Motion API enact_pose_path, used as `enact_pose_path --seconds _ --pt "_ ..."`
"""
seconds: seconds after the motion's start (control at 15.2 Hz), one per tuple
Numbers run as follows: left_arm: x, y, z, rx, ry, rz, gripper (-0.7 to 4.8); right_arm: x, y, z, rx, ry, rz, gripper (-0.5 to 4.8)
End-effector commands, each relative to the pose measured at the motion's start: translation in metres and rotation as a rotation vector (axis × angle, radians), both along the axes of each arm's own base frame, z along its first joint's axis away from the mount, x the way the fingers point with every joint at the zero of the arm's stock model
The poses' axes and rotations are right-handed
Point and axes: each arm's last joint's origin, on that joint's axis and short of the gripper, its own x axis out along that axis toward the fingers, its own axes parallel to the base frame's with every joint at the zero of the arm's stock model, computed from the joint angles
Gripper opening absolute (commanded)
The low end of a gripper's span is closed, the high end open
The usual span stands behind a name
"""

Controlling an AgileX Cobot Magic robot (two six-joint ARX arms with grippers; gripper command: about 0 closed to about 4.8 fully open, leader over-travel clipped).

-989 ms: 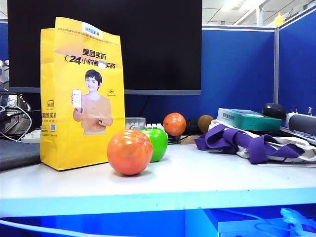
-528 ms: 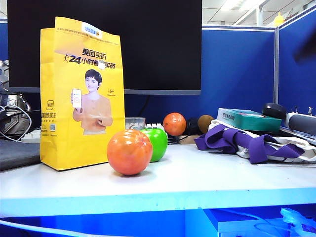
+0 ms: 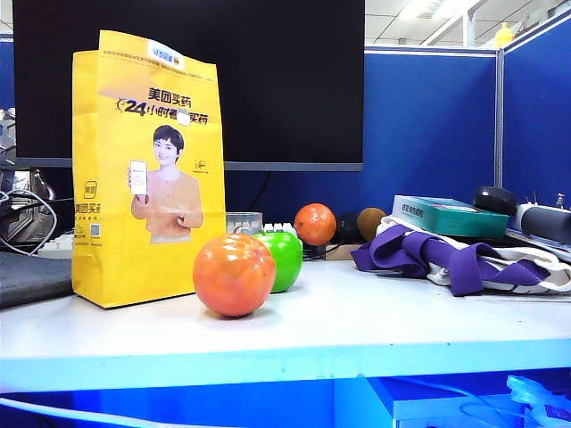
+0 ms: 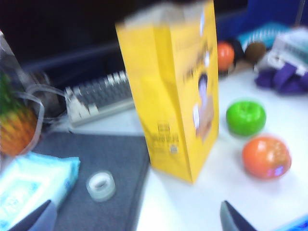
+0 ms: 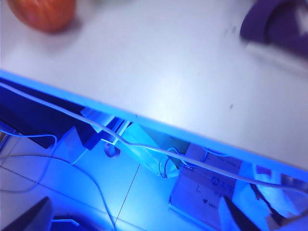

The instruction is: Pick up the green apple and throw it into the yellow paper bag.

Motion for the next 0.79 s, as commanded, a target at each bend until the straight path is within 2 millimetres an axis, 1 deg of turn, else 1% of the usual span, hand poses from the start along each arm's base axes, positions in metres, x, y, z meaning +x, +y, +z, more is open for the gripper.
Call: enact_pose_path --seconds 0.07,0.13,0.33,0.59,0.66,0.79 --pt "0.011 -0.004 -0.022 -0.067 -0.197 -0.006 4.79 0.014 0.006 0.004 0.148 -0.332 -0.001 4.79" --pt "0.014 -0.004 -0.029 -0.083 -0.249 -0.005 4.79 0.016 0.007 0.007 0.187 -0.419 0.001 4.79" --pt "0.023 -0.006 -0.04 -0.091 -0.29 0.003 4.79 0.016 0.007 0.008 0.227 -0.513 -0.002 4.79" --pt "0.032 0.004 -0.049 -0.072 -0.32 0.168 4.79 0.011 0.002 -0.011 0.227 -0.536 -0.032 4.79" --pt "0.032 0.007 -0.049 -0.066 -0.328 0.209 4.79 0.01 0.0 -0.013 0.23 -0.549 -0.041 4.79" --pt "0.031 0.012 -0.047 -0.056 -0.347 0.288 4.79 0.006 -0.006 -0.01 0.236 -0.604 -0.087 4.79"
